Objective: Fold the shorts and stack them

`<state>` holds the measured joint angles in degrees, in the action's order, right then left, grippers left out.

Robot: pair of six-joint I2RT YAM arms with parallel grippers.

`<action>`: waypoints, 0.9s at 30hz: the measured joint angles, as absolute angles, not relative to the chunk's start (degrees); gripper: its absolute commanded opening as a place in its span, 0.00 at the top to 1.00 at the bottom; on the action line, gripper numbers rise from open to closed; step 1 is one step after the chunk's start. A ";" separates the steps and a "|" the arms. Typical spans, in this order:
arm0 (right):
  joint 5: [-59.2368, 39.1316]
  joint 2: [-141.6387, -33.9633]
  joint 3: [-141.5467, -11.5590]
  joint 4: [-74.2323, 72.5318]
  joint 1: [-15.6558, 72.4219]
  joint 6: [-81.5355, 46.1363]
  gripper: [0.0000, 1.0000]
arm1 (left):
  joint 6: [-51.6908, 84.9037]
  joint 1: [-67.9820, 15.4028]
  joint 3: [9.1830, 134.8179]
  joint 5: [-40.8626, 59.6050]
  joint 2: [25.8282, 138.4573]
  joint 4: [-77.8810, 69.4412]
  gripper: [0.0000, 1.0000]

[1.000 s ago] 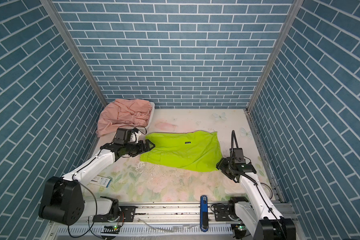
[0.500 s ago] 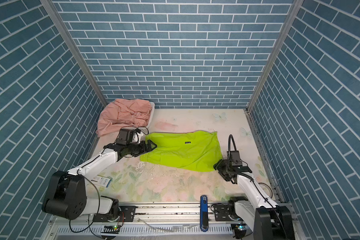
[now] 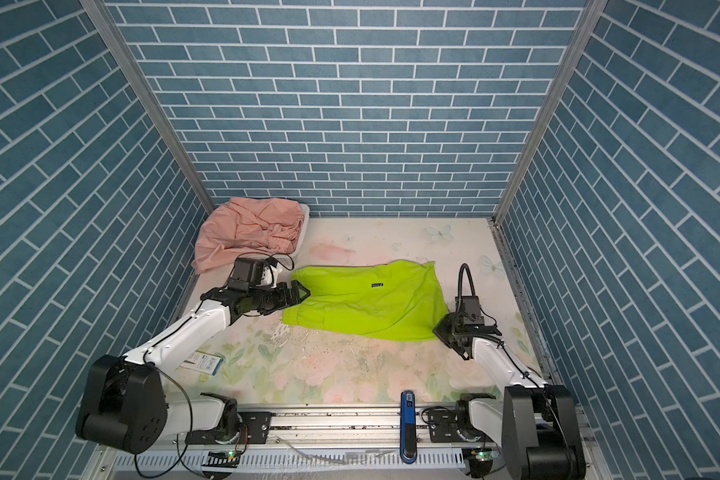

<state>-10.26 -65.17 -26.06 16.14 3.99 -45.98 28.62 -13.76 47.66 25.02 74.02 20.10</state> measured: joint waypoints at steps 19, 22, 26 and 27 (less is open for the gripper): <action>-7.35 -66.61 -45.28 25.82 -2.42 -32.80 0.29 | 18.70 -11.86 60.45 12.14 65.78 40.25 0.00; -8.08 -61.67 -46.09 28.49 -2.42 -31.48 0.29 | 16.84 -9.63 63.11 10.74 65.06 43.22 0.00; -9.72 -56.71 -48.40 31.68 -2.42 -30.59 0.26 | 14.52 -5.17 63.79 10.44 64.60 45.74 0.00; -10.63 -55.55 -49.15 32.27 -2.26 -29.85 0.26 | 14.17 -3.62 63.72 10.70 64.58 46.22 0.00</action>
